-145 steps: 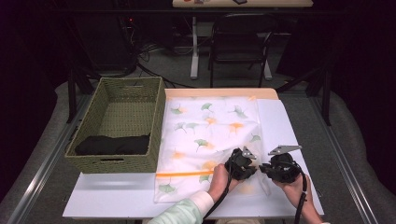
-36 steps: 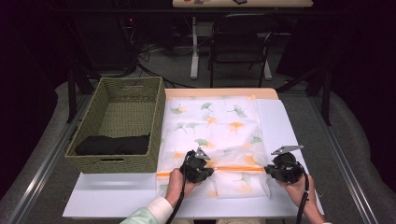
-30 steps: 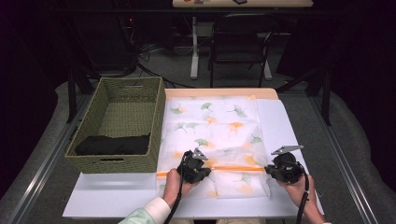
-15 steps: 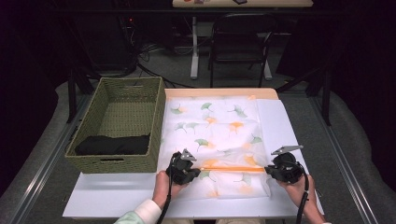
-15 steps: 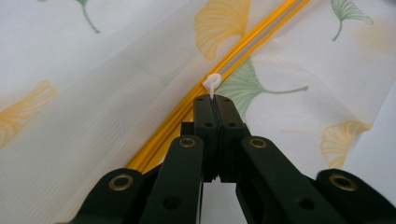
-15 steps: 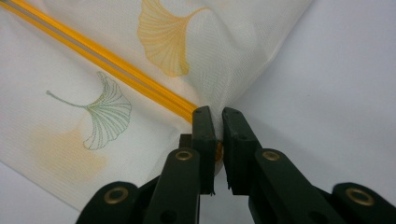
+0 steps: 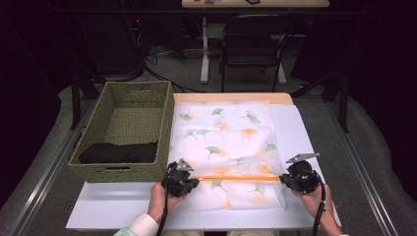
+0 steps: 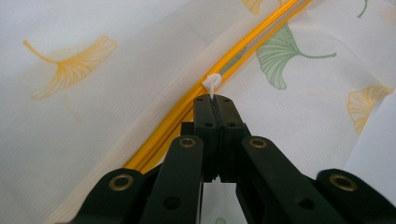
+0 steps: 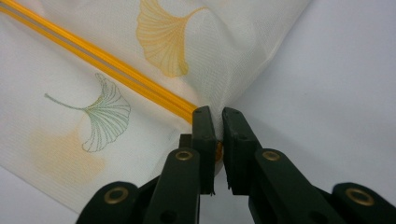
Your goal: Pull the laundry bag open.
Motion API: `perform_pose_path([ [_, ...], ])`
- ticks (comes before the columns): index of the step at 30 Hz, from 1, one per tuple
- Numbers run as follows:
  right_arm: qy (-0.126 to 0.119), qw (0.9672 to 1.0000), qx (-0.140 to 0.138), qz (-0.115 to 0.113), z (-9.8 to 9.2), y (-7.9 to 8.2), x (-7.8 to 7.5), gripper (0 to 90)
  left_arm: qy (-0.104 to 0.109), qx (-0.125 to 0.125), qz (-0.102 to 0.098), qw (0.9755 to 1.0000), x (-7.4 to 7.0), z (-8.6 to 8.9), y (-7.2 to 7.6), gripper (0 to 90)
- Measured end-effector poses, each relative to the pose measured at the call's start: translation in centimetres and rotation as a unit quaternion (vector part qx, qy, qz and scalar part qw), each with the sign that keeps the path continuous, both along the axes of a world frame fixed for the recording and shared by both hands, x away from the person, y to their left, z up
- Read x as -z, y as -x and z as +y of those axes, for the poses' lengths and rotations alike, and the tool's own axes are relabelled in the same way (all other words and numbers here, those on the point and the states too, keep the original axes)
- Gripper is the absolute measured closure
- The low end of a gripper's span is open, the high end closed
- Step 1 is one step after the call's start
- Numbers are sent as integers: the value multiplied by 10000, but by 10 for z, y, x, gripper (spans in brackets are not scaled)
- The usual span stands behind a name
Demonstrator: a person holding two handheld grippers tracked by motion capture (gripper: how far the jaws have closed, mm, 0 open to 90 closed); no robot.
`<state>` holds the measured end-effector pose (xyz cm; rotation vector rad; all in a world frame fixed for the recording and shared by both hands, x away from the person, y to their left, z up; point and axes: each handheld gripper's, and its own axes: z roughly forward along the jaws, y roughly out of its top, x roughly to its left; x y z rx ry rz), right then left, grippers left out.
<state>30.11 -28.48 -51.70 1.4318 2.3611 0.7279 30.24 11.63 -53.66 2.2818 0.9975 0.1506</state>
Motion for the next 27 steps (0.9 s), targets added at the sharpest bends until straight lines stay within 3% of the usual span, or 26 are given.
perform_pose_path([
  [6, 4, 10000, 25, 13, 0, 0, 0, 843, 0, 0, 0, 10000, 0, 0, 0, 896],
  [11, 5, 10000, 22, 8, 0, 0, 1, 843, -37, -108, 1, 9999, -1, 13, 6, 896],
  [14, 22, 10000, 31, -25, -1, 0, 0, 843, 72, -160, 127, 9998, -2, 21, 8, 896],
  [22, 47, 10000, 46, -32, -1, 0, 0, 843, -75, -293, 68, 9995, -4, 40, 12, 896],
  [27, 53, 10000, 49, -39, -2, 0, 1, 843, 43, -389, 118, 9992, -4, 51, 17, 896],
])
